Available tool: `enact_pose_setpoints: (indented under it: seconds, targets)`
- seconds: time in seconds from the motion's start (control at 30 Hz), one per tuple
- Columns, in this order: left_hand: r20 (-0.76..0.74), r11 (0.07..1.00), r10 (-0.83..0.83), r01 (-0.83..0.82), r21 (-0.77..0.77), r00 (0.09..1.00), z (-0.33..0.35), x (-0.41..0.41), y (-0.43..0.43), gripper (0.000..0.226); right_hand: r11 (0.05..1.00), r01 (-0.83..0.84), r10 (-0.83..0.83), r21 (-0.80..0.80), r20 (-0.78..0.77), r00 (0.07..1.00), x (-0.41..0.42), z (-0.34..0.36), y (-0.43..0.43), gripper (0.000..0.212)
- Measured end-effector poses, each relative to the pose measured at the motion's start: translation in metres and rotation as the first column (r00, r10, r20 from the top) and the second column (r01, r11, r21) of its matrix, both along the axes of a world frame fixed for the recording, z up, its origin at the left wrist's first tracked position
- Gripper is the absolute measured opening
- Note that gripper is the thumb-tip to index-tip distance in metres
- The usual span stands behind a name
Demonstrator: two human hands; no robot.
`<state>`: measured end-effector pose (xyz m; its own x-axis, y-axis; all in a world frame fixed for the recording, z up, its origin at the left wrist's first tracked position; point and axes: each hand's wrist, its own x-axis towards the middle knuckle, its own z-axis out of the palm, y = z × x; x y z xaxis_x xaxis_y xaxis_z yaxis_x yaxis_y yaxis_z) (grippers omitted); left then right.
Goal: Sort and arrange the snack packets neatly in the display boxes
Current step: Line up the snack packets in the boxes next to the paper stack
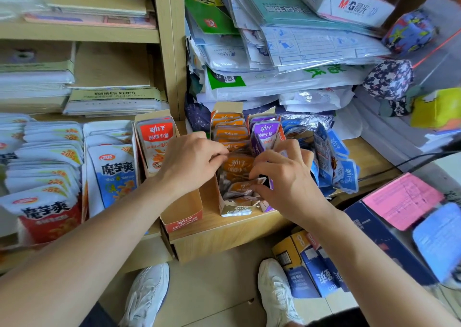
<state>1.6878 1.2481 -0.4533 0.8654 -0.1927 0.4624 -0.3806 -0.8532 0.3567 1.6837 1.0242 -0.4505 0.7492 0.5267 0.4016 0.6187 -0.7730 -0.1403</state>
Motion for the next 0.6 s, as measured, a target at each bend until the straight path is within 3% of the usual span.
enact_pose_setpoints:
  seconds: [0.13,0.33,0.43,0.6]
  targets:
    - [0.088,0.995,0.019,-0.011,-0.094,0.996,0.000,-0.002,-0.002,0.009,1.000,0.006,-0.006,0.004,0.008,1.000,0.003,-0.004,-0.002,0.029]
    - [0.147,0.982,0.085,-0.058,-0.181,0.985,0.003,-0.003,0.000,0.006,1.000,0.023,-0.024,0.017,0.047,0.999,0.008,-0.002,0.003,0.017]
    - [0.093,0.982,0.088,-0.071,-0.177,0.992,0.000,-0.002,0.003,0.008,0.999,-0.002,-0.002,0.043,0.094,0.996,0.008,0.000,0.007,0.012]
    - [-0.028,0.994,0.050,-0.053,-0.097,0.998,-0.005,-0.001,0.005,0.021,0.997,0.060,-0.065,0.042,0.116,0.991,0.008,-0.005,0.010,0.027]
